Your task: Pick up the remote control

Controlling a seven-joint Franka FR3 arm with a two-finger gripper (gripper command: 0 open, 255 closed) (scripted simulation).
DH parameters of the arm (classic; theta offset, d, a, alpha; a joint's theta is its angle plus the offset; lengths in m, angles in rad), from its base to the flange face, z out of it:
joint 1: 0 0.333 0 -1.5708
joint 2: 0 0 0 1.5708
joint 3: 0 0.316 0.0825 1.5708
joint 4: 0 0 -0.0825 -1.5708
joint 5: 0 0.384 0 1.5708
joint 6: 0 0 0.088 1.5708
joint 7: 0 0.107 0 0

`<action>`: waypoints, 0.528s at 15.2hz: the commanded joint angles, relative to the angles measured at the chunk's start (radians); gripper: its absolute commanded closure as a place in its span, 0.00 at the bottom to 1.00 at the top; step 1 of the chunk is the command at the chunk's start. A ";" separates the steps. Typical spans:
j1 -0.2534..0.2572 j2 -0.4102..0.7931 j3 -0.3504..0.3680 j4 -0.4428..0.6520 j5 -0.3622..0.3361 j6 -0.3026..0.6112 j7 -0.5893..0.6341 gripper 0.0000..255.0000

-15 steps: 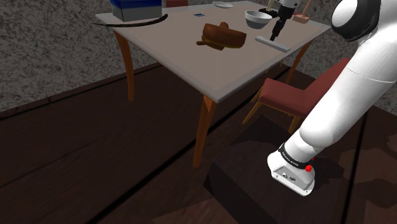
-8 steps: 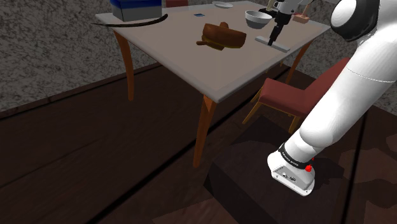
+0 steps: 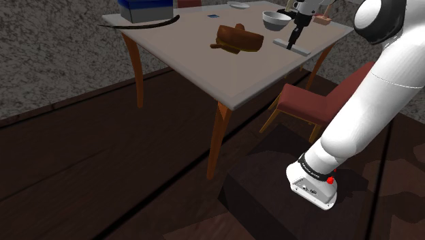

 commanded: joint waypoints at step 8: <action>-0.003 0.002 -0.002 0.081 0.000 -0.081 0.000 1.00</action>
